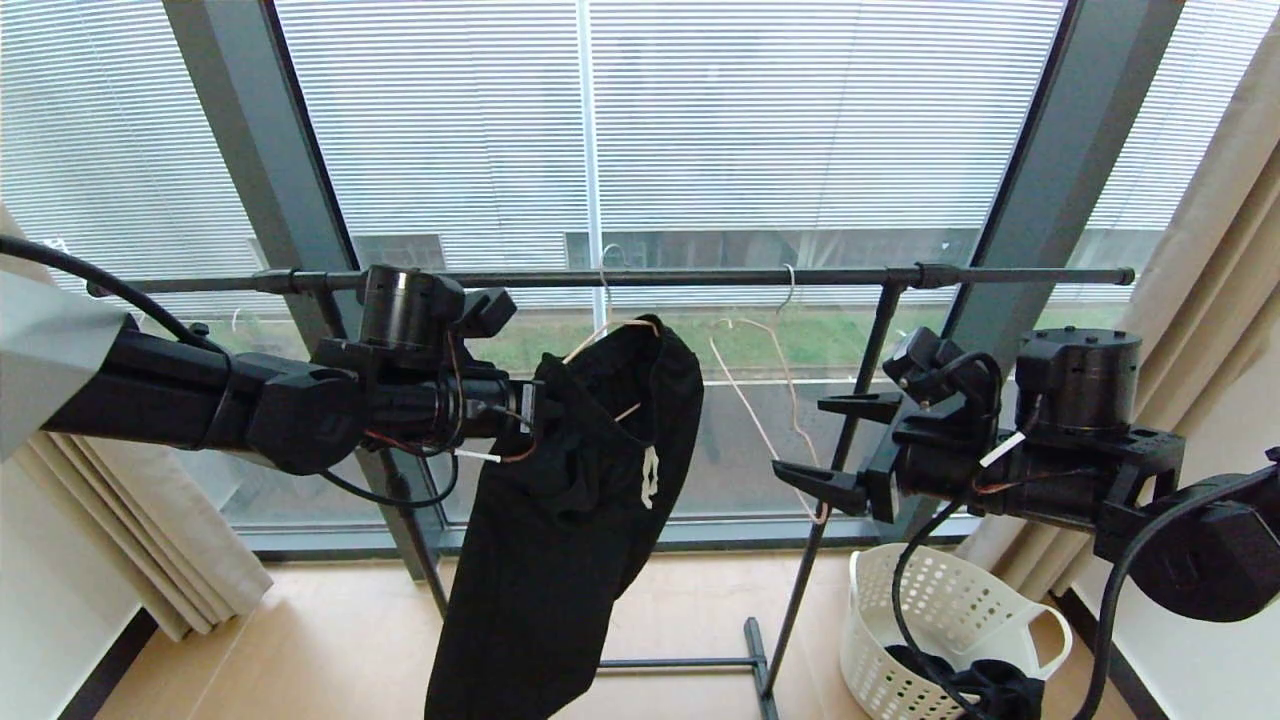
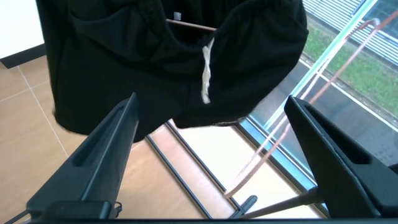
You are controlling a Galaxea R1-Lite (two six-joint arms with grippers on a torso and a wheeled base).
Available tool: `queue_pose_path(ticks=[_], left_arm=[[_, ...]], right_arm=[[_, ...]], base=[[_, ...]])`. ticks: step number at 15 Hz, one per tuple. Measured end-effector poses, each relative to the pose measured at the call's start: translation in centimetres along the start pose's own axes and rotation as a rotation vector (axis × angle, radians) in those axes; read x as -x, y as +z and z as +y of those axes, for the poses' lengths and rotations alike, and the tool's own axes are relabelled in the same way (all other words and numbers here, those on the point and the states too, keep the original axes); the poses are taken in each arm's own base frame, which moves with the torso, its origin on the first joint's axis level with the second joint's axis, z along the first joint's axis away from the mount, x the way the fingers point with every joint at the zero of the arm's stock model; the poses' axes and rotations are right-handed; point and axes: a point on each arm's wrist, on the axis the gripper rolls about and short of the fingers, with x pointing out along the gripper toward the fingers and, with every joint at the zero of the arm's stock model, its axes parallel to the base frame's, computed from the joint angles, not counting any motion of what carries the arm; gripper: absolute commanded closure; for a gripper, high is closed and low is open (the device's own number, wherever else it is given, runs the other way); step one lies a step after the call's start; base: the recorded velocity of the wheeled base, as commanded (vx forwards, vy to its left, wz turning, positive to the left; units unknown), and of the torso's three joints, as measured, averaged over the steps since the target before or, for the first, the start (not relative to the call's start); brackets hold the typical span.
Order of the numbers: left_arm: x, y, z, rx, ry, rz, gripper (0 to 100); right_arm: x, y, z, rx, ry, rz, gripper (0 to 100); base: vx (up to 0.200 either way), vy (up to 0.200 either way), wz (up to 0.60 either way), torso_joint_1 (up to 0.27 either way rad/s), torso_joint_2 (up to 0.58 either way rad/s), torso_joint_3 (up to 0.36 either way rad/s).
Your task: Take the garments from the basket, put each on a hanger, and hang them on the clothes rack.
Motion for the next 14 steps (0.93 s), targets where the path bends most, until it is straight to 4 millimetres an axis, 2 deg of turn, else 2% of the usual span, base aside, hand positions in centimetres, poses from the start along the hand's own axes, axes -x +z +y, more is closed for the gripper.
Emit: queue_pose_path(ticks=[11, 12, 14], left_arm=[[-2.1, -0.7, 0.8, 0.02, 0.004, 0.022, 100], [-2.2, -0.8, 0.8, 0.021, 0.005, 0.026, 0], [-2.2, -0.9, 0.8, 0.022, 0.004, 0.028, 0]], right_arm=[[-0.3, -0.3, -0.1, -0.004, 0.002, 0.01, 0], [-0.3, -0.3, -0.1, -0.004, 0.003, 0.01, 0], [-0.3, -0.4, -0.1, -0.004, 0.003, 0.01, 0]], base=[[0.0, 0.0, 0.0, 0.0, 0.0, 0.0], [0.0, 0.0, 0.0, 0.0, 0.0, 0.0], [0.0, 0.0, 0.0, 0.0, 0.0, 0.0]])
